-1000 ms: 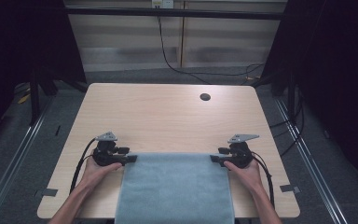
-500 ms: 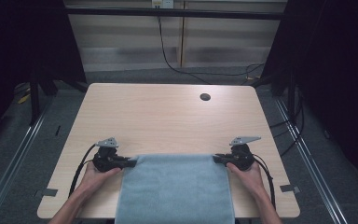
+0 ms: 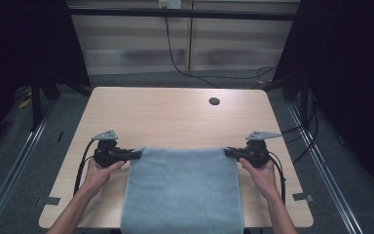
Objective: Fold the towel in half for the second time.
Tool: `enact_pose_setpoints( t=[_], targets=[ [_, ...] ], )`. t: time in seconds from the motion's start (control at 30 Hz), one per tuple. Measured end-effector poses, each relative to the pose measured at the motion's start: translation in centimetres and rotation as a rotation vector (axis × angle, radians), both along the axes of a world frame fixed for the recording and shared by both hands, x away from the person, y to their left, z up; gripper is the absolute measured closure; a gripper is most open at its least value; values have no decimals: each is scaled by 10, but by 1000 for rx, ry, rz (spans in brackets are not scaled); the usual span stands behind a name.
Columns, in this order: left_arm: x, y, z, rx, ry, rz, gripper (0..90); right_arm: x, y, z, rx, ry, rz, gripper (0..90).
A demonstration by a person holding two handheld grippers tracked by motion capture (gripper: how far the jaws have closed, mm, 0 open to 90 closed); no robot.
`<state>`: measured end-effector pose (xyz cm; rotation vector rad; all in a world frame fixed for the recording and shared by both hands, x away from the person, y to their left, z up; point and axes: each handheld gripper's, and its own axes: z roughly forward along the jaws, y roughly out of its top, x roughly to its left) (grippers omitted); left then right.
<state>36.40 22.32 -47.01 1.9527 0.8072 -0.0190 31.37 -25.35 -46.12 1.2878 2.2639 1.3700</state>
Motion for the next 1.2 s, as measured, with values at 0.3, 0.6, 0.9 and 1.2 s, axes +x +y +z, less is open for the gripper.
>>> enact_pose_setpoints(
  t=[0.3,0.6,0.9,1.2],
  targets=[
    [16,3,35,-40,-60,49,815,21,-4,36,40,-52,-6,845],
    [51,-8,88,-59,-148,108,815,57,-5,87,15,-136,-46,846],
    [37,-7,84,-68,-218,100,811,54,0,97,31,-180,-23,848],
    [-30,15,43,-50,-154,28,805,-18,2,59,-12,-150,101,841]
  ],
)
